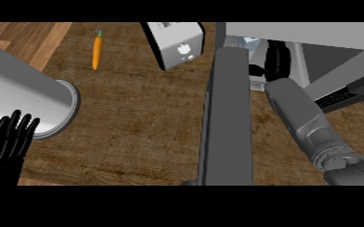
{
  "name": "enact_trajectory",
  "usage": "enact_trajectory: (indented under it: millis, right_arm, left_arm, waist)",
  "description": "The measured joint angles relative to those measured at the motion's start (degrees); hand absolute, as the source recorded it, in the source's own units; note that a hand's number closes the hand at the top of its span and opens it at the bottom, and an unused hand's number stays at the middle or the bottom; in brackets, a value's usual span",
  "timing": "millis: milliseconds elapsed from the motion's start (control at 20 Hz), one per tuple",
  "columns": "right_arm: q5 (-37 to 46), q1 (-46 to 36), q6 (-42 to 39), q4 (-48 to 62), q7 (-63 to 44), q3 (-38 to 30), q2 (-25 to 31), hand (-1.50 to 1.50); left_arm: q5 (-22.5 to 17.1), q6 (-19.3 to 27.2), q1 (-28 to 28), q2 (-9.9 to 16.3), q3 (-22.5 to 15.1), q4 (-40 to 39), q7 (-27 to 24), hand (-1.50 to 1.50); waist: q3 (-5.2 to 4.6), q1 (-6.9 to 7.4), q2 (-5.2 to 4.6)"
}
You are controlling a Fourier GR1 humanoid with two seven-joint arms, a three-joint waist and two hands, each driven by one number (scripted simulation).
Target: Pick up the milk, place it into the microwave and close the microwave
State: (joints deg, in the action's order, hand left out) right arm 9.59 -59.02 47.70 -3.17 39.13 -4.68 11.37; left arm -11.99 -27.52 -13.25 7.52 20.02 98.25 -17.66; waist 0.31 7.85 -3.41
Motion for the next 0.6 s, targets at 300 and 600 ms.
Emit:
enact_trajectory:
  millis: [300, 600]
  right_arm:
    - [-0.26, 1.34, -0.91, -0.74, 1.15, -0.46, -0.78, -1.50]
    - [-1.33, 2.93, -2.73, -1.75, 2.95, -1.78, -0.93, -1.50]
  left_arm:
    - [0.31, -0.15, -0.65, -0.42, 0.16, -0.31, -1.26, -1.50]
    - [0.28, -0.51, -1.12, -0.18, 0.55, -0.13, -1.86, -1.50]
  waist:
    - [-0.01, -0.78, 0.42]
    - [-0.02, -1.76, 0.85]
